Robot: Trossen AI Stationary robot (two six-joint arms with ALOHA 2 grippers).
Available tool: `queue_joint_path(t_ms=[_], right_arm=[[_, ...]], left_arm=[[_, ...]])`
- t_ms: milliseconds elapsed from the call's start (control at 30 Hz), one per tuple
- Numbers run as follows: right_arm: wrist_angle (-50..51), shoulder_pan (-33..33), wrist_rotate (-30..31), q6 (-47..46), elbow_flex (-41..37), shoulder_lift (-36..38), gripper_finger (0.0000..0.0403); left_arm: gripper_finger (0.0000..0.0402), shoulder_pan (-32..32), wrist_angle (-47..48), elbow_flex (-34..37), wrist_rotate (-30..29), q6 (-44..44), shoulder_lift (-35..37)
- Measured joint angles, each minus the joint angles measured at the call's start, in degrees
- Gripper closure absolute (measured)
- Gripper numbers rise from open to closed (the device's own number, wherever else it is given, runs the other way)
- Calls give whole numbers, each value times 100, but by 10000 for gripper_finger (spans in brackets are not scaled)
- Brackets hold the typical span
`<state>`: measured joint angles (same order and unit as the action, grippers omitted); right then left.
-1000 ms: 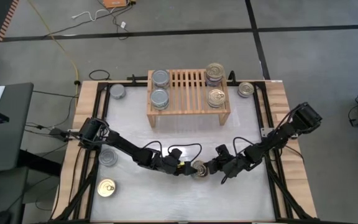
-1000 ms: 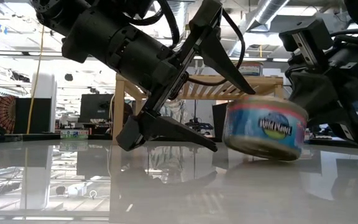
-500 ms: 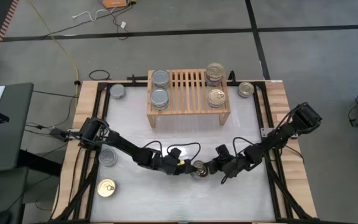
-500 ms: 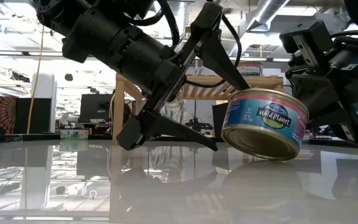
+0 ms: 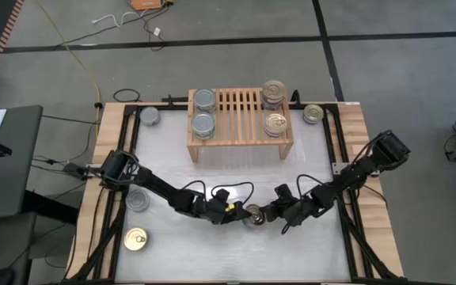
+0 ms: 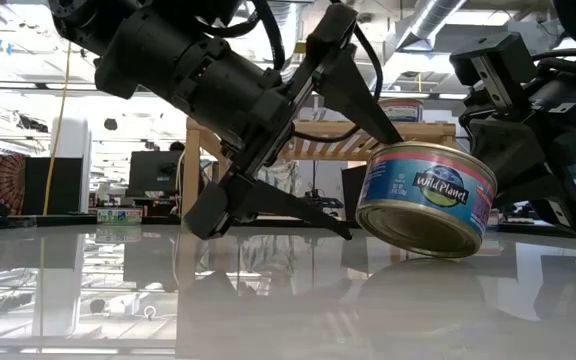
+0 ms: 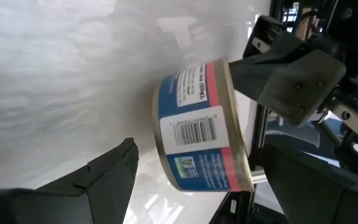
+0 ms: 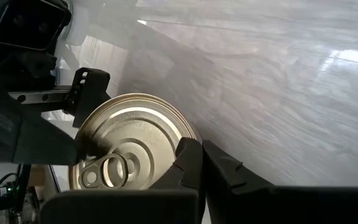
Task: Stack canned seafood by type on shelf
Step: Put the blue-pink tuna can on the shelf
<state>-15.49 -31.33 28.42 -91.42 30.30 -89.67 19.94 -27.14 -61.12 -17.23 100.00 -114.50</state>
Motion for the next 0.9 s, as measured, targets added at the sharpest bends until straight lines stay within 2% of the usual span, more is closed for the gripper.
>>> queue_joint_path(t_ms=[133,300,733,900], right_arm=[[0,15,19,-1,1,0,372],[-35,31,18,0,2,2,372],[-28,-98,31,-5,2,2,372],[-15,-98,31,4,2,4,372]], left_arm=[[75,-7,18,-273,34,-46,-183],[75,-76,-400,-684,818,-49,-730],[76,-118,-237,-673,549,-212,-686],[98,-118,-224,-673,531,-142,-686]])
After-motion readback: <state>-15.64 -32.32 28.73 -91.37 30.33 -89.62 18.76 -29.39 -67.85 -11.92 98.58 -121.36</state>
